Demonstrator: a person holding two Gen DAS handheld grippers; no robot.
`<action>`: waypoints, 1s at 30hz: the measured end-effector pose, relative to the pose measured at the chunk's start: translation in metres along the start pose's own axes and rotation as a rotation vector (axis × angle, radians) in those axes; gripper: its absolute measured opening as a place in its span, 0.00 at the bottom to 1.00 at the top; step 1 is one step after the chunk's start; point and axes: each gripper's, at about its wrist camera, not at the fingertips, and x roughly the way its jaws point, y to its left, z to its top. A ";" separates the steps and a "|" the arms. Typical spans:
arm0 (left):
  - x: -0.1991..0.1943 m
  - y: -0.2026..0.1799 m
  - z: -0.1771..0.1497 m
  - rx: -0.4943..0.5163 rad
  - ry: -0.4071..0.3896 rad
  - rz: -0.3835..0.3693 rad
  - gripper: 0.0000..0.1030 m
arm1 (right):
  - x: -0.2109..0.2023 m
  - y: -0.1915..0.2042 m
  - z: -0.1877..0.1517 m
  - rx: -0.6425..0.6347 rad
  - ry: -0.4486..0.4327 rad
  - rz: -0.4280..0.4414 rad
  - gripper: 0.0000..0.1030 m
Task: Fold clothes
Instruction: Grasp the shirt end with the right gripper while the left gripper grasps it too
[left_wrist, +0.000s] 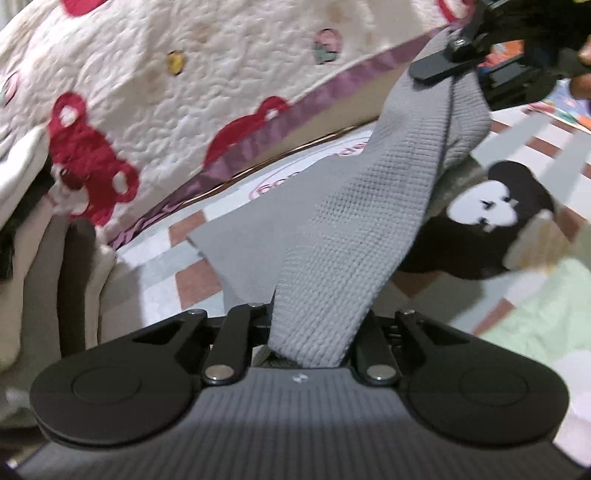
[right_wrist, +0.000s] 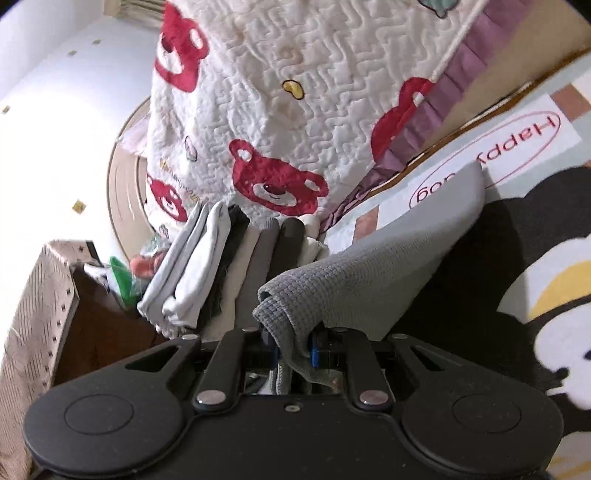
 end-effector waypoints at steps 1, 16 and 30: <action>-0.006 0.000 -0.001 -0.008 0.014 -0.027 0.14 | -0.004 0.000 -0.003 0.001 -0.002 0.004 0.18; -0.053 -0.030 0.011 0.042 0.177 -0.224 0.19 | -0.058 -0.030 -0.084 0.284 0.031 -0.041 0.18; 0.043 0.058 0.033 -0.191 0.285 -0.377 0.22 | 0.005 -0.061 0.006 0.363 0.150 -0.168 0.18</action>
